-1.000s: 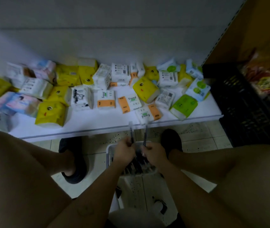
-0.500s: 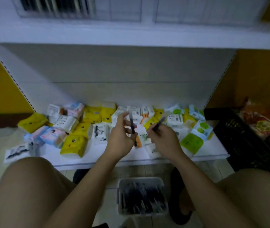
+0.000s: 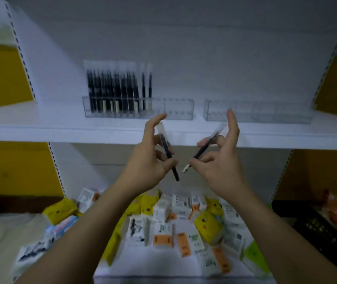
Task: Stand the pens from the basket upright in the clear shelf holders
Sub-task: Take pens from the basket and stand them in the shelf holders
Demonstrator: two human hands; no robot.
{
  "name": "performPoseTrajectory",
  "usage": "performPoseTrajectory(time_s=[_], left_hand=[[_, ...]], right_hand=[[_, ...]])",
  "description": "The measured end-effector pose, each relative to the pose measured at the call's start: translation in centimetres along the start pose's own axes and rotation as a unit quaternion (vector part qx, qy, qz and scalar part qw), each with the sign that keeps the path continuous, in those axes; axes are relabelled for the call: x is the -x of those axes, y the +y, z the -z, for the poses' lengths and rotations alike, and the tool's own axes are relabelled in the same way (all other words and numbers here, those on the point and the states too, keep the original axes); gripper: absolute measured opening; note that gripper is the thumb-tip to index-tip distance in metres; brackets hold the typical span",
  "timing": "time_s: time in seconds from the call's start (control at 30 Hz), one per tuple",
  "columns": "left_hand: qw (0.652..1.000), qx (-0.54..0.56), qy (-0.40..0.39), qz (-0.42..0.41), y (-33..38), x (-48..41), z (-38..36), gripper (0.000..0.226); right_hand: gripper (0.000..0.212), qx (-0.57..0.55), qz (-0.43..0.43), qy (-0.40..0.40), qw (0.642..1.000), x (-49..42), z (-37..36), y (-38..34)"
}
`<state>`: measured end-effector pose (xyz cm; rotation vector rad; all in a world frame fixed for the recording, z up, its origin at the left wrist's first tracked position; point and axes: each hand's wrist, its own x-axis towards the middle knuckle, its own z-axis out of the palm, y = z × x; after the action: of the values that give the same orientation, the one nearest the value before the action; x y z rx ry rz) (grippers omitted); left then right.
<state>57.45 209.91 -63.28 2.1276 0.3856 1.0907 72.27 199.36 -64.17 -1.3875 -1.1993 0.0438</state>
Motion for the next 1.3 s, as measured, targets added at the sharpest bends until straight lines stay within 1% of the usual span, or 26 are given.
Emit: performPoseTrajectory(time_s=[0.07,0.13,0.23,0.3,0.4,0.47,0.6,0.67,0.77,0.87,0.93,1.03,1.17,1.3], left_hand=[[1.000,-0.002,0.010,-0.015,1.0,-1.3,1.3,0.088],[0.999,-0.023,0.016,-0.024,1.9,-2.6,2.6,0.085],[0.997,-0.070,0.024,-0.024,3.0,-4.3,4.3,0.082],[0.994,-0.091,0.037,-0.039,3.5,-5.4,5.3,0.074],[0.994,-0.072,0.058,-0.064,4.1,-7.2,6.4,0.059],[0.991,-0.075,0.075,-0.081,4.6,-8.5,7.0,0.054],[0.987,-0.084,0.095,-0.096,5.6,-11.4,7.9,0.048],[0.984,-0.087,0.113,-0.103,5.9,-12.8,8.3,0.042],[0.975,-0.121,0.139,-0.122,5.9,-14.8,9.0,0.031],[0.967,-0.155,0.154,-0.132,5.5,-16.5,9.6,0.029],[0.959,-0.185,0.167,-0.137,5.0,-17.6,9.9,0.028],[0.952,-0.215,0.177,-0.125,3.9,-18.9,10.1,0.030],[0.946,-0.249,0.181,-0.105,2.2,-19.8,10.3,0.023],[0.948,-0.239,0.192,-0.087,1.4,-20.6,10.5,0.022]], right_hand=[[0.115,0.005,0.017,-0.015,1.000,-1.4,0.1,-1.0],[0.105,0.013,0.033,-0.026,0.999,-2.9,0.2,-2.1],[0.090,0.010,0.063,-0.011,0.998,-5.4,0.3,-3.7],[0.081,0.006,0.087,-0.003,0.996,-6.9,0.3,-4.6],[0.067,-0.003,0.109,0.002,0.994,-9.2,0.0,-5.7],[0.062,-0.006,0.120,0.004,0.993,-10.6,-0.4,-6.3],[0.059,0.007,0.149,0.017,0.989,-13.8,-1.2,-6.9],[0.056,0.010,0.160,0.030,0.987,-15.3,-1.6,-7.1],[0.048,0.006,0.170,0.037,0.985,-17.8,-2.3,-7.3],[0.045,0.010,0.179,0.041,0.983,-20.4,-3.1,-7.1],[0.045,-0.006,0.173,0.038,0.984,-21.9,-4.0,-6.8],[0.045,-0.048,0.139,0.019,0.989,-23.3,-5.4,-5.7],[0.041,-0.056,0.116,-0.003,0.992,-24.4,-6.8,-3.9],[0.041,-0.054,0.115,-0.025,0.992,-25.5,-7.3,-3.7]])
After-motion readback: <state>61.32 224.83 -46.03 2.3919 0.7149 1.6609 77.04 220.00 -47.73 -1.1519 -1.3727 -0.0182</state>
